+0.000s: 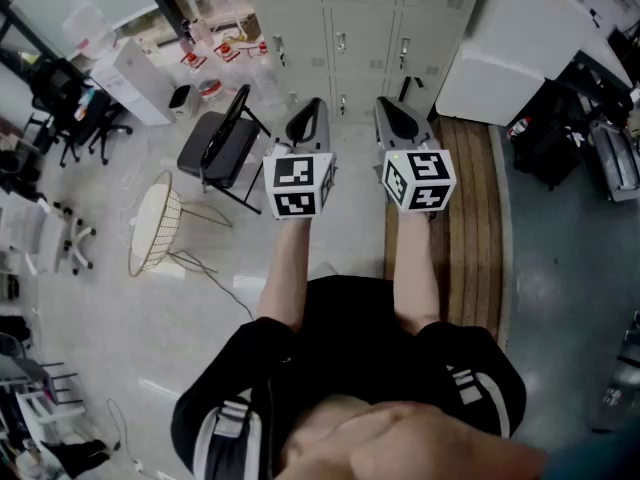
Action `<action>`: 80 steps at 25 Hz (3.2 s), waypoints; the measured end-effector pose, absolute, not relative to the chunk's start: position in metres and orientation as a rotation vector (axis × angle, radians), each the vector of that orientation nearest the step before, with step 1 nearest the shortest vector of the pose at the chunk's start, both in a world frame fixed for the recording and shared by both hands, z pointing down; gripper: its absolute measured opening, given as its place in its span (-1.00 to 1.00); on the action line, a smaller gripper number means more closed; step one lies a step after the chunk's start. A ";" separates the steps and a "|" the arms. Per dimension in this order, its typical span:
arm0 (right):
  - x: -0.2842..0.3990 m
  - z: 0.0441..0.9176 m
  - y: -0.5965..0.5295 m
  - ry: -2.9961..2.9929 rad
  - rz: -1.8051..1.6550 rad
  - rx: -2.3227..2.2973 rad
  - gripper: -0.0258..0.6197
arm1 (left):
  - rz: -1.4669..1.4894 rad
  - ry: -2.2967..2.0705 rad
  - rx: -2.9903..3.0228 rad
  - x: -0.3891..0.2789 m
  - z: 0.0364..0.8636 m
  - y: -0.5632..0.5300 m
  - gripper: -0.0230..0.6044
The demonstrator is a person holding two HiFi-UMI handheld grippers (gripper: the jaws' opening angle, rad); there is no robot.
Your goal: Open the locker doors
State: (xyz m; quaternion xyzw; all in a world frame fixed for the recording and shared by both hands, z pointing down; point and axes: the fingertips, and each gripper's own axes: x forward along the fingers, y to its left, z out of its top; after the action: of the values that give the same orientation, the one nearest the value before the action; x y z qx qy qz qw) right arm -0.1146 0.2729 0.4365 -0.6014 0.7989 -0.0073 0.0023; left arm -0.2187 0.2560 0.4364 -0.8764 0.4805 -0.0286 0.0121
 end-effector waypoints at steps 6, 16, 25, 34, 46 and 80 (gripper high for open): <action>-0.113 0.432 0.264 2.527 -0.009 -1.851 -0.87 | -0.053 1.509 -2.716 -0.216 0.432 0.248 -0.89; -0.132 0.438 0.222 2.543 -0.064 -1.743 -0.87 | -0.067 1.620 -2.689 -0.247 0.440 0.213 -0.89; -0.183 0.454 0.136 2.607 -0.068 -1.705 -0.87 | -0.028 1.730 -2.687 -0.303 0.461 0.129 -0.89; -0.229 0.457 0.014 2.563 -0.047 -1.730 -0.86 | -0.060 1.770 -2.692 -0.360 0.471 0.003 -0.89; -0.281 0.466 -0.114 2.531 -0.074 -1.816 -0.86 | -0.052 1.713 -2.773 -0.411 0.473 -0.144 -0.89; -0.207 0.503 -0.419 2.632 -0.177 -1.773 -0.86 | -0.170 1.682 -2.767 -0.329 0.519 -0.462 -0.89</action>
State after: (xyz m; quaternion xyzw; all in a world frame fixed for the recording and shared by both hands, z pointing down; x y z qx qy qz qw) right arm -0.2067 -0.4191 0.5026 -0.5579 0.8279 -0.0556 -0.0183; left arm -0.3288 -0.4620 0.5192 -0.8522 0.5181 -0.0522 -0.0508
